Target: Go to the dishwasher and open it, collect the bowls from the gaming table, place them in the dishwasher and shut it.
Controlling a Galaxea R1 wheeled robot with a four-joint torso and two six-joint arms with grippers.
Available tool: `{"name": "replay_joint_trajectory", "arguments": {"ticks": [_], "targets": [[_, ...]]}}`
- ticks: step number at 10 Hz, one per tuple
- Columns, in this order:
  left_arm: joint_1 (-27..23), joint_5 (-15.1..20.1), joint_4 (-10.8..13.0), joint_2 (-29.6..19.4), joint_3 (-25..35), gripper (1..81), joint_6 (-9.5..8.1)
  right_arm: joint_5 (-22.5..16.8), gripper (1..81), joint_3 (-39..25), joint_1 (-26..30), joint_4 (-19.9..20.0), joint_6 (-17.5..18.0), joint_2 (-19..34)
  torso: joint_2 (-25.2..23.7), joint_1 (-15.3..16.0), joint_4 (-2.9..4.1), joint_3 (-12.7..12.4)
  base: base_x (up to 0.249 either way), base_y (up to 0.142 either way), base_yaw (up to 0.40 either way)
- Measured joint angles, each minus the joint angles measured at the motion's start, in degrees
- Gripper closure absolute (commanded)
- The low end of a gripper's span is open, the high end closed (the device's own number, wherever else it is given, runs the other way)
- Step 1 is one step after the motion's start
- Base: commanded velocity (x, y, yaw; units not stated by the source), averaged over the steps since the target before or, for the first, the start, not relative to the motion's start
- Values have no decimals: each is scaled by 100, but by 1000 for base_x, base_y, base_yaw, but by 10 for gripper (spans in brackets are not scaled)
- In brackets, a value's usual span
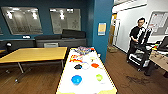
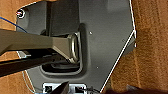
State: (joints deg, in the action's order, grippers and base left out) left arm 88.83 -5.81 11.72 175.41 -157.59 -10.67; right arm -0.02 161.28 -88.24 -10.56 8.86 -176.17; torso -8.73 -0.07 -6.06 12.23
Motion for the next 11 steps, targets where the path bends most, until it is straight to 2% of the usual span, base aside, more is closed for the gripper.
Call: {"name": "replay_joint_trajectory", "arguments": {"ticks": [2, 9, 11], "targets": [[0, -2, 0, 0, 0, 10, -2, 0, 10, 0, 1, 0, -2, -2, 0, 0, 0, 0, 0, 0, 0], [13, 0, 0, 74, 37, 10, -2, -7, 10, 13, 1, 0, -2, 69, -2, 5, 0, 0, 0, 87, 0], [2, -9, 0, -29, -13, 10, -5, 2, 10, -39, 43, 0, 0, -62, -2, 8, 0, 0, 0, 76, 0]]}}
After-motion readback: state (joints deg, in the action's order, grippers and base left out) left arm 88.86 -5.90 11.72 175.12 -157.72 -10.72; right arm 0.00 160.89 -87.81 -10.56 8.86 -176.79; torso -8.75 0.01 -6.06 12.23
